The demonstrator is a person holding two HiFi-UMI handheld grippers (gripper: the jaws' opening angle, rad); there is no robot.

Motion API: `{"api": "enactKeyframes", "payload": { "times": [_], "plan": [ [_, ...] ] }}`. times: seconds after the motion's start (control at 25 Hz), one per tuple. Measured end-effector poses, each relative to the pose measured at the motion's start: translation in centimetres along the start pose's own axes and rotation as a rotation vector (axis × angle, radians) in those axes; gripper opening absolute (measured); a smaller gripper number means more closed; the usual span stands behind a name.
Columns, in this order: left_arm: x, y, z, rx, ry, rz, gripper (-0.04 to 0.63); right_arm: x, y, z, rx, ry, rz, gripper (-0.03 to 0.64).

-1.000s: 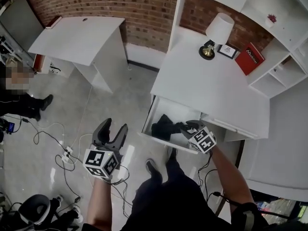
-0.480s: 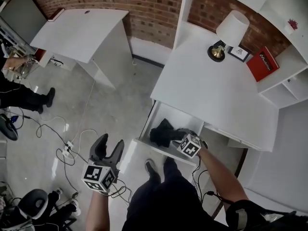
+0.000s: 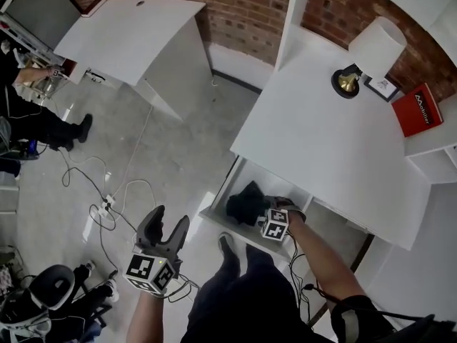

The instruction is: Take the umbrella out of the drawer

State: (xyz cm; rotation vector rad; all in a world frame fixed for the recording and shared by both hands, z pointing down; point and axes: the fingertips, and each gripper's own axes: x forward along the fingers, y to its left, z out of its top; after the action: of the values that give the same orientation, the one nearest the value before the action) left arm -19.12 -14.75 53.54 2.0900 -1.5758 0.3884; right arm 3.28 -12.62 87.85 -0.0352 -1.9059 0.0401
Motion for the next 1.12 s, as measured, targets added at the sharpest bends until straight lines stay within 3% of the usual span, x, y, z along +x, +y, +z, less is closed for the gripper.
{"api": "enactKeyframes", "payload": {
  "times": [0.16,0.4,0.52,0.6,0.72,1.0,1.12],
  "plan": [
    [0.7,0.5,-0.7,0.003,0.029,0.022,0.267,2.9,0.6,0.1,-0.028,0.011,0.039,0.420],
    [0.8,1.7,-2.2,-0.027,0.061,0.049,0.267,6.0,1.1,0.7,-0.031,0.027,0.068,0.409],
    [0.8,1.7,-2.9,-0.030,0.086,0.046,0.267,6.5,-0.5,0.6,-0.064,0.055,-0.015,0.325],
    [1.0,1.8,-3.2,-0.020,0.107,0.048,0.267,7.0,-1.1,0.5,-0.074,0.087,-0.039,0.327],
    [0.9,2.1,-3.2,-0.017,0.112,0.048,0.267,8.2,-0.6,0.2,-0.055,0.121,-0.017,0.355],
    [0.3,2.1,-3.7,-0.006,0.114,0.039,0.267,8.4,-0.2,0.2,-0.076,0.132,0.011,0.264],
    [-0.2,2.1,-3.6,-0.001,0.107,0.028,0.267,7.9,0.9,0.4,0.003,0.134,0.022,0.241]
  ]
}}
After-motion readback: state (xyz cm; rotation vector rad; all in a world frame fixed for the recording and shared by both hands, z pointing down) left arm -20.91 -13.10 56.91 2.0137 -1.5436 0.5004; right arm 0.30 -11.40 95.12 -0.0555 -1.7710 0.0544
